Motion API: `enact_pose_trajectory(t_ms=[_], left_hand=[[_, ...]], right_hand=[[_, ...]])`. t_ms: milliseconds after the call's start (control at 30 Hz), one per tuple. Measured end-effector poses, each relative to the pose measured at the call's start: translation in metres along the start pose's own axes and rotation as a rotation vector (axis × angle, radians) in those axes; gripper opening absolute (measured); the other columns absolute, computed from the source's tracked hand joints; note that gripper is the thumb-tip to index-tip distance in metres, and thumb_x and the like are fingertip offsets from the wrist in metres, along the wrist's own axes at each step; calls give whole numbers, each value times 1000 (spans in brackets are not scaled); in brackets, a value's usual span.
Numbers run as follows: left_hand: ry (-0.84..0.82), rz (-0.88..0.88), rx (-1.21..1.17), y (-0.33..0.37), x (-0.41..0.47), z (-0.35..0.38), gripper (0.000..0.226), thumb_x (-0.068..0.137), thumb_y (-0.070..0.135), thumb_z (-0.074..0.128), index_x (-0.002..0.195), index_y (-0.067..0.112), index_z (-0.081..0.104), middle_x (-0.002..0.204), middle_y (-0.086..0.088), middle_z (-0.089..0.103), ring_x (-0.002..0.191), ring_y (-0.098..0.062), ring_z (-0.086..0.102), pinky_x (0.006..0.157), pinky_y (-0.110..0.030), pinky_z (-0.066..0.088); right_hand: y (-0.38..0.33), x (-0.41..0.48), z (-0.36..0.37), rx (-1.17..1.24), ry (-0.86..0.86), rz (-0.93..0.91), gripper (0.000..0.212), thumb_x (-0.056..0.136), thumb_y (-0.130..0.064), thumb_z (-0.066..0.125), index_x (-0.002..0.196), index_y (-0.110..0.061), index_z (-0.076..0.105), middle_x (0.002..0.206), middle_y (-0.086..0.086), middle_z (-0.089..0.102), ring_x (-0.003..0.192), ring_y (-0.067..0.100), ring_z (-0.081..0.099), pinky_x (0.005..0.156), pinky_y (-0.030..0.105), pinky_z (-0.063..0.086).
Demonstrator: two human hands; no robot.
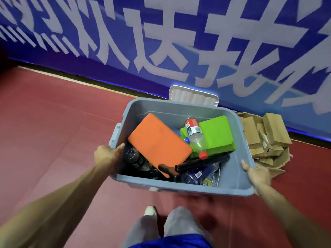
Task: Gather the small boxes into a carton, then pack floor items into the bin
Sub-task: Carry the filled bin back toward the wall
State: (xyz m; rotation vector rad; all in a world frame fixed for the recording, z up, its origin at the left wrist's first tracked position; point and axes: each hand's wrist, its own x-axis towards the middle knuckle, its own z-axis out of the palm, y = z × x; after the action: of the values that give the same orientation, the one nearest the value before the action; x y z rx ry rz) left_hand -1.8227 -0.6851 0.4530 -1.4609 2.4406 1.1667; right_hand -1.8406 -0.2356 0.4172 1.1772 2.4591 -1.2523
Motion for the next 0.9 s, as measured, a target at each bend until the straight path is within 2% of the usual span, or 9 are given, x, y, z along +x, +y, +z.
enact_pose_trajectory(t_ms=[100, 167, 267, 400, 533, 633, 700, 833, 900], left_hand=[[-48, 32, 51, 51, 47, 15, 52, 72, 47, 68, 81, -4, 66, 74, -17, 64, 69, -35, 62, 60, -35, 48], [-61, 43, 85, 85, 75, 31, 52, 72, 48, 67, 79, -4, 66, 74, -17, 65, 69, -35, 63, 61, -35, 51], [-71, 56, 132, 128, 120, 70, 51, 74, 48, 68, 79, -3, 65, 75, -17, 64, 71, -34, 61, 62, -34, 49], [-83, 46, 189, 182, 173, 136, 52, 75, 48, 68, 77, -3, 65, 74, -16, 63, 68, -31, 60, 60, -32, 44], [-81, 8, 291, 220, 226, 205, 51, 76, 49, 67, 72, -2, 63, 65, -13, 57, 69, -32, 60, 58, -34, 46], [-86, -3, 388, 236, 268, 260, 50, 79, 50, 64, 68, 1, 61, 57, -10, 50, 69, -32, 58, 58, -34, 41], [-102, -5, 406, 239, 294, 293, 49, 80, 50, 64, 71, 1, 61, 59, -10, 51, 72, -32, 58, 60, -34, 40], [-100, 34, 446, 228, 362, 374, 47, 80, 49, 66, 75, 2, 63, 74, -18, 59, 83, -37, 62, 65, -36, 42], [-99, 48, 456, 217, 394, 413, 47, 79, 49, 67, 73, 3, 62, 75, -19, 60, 81, -37, 62, 64, -36, 42]], right_hand=[[-39, 24, 15, 53, 19, 4, 36, 81, -36, 71, 98, -4, 71, 101, 21, 70, 92, 36, 65, 75, 34, 48], [-60, 50, 27, 46, 27, 10, 37, 84, -35, 69, 100, -2, 71, 101, 23, 69, 93, 37, 63, 73, 32, 43], [-79, 101, 51, 18, 27, 35, 40, 86, -32, 67, 99, 5, 68, 93, 17, 65, 90, 36, 60, 72, 34, 41], [-106, 178, 86, 30, 29, 93, 55, 84, -35, 68, 113, 11, 61, 119, 27, 62, 110, 42, 58, 90, 42, 46], [-130, 263, 129, -57, -13, 143, 52, 87, -38, 63, 109, 9, 62, 117, 29, 61, 108, 43, 57, 83, 40, 43], [-129, 319, 166, -133, -37, 163, 48, 90, -40, 59, 107, 5, 64, 114, 29, 63, 106, 43, 58, 80, 39, 42], [-124, 351, 190, -144, -30, 174, 46, 91, -41, 57, 107, 2, 65, 112, 29, 64, 104, 43, 59, 79, 39, 42], [-97, 412, 253, -94, -21, 197, 42, 90, -37, 60, 112, -2, 66, 115, 23, 66, 109, 40, 59, 96, 42, 44], [-79, 438, 284, -35, 23, 188, 39, 87, -37, 64, 107, -5, 68, 107, 19, 69, 105, 36, 62, 94, 44, 48]])
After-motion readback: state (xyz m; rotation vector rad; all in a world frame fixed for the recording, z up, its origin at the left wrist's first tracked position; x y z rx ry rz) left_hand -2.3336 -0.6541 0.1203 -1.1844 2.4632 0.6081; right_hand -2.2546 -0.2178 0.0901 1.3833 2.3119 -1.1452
